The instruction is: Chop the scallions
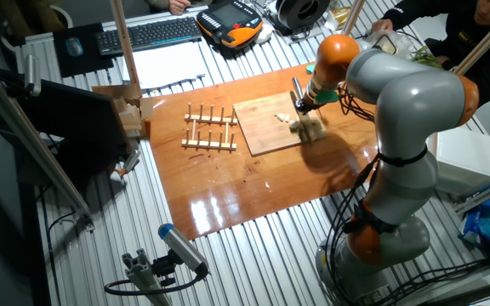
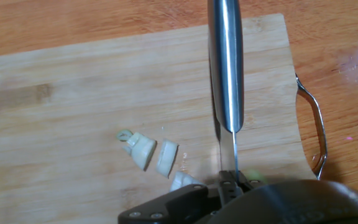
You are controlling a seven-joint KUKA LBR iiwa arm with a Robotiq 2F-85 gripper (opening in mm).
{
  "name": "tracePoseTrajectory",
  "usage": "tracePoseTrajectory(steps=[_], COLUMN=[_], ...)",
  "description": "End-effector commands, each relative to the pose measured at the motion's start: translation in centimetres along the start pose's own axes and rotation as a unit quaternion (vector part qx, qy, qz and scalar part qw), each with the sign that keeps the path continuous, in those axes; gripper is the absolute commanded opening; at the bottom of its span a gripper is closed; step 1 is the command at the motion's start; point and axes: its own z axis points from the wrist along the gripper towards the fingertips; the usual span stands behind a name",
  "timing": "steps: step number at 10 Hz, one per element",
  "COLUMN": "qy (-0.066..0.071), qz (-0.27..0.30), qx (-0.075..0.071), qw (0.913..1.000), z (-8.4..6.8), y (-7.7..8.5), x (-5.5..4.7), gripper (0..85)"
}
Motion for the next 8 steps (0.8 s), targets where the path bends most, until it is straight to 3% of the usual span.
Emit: tracePoseTrajectory(steps=[1,4,5,6,8], qy=[-0.003,-0.007,0.010,0.016,0.015], qz=[0.002,0.005,0.011,0.018,0.018], qx=[0.000,0.001,-0.001,-0.007,0.000], qw=[1.0000,1.0000,0.9999,0.9997,0.9997], z=[0.2,0.5,0.1,-0.4,-1.1], y=[0.0,0.1,0.1,0.0,-0.3], x=[0.0,0.3,0.1,0.0,-0.3], gripper=[0.0,0.0,0.0,0.0,0.0])
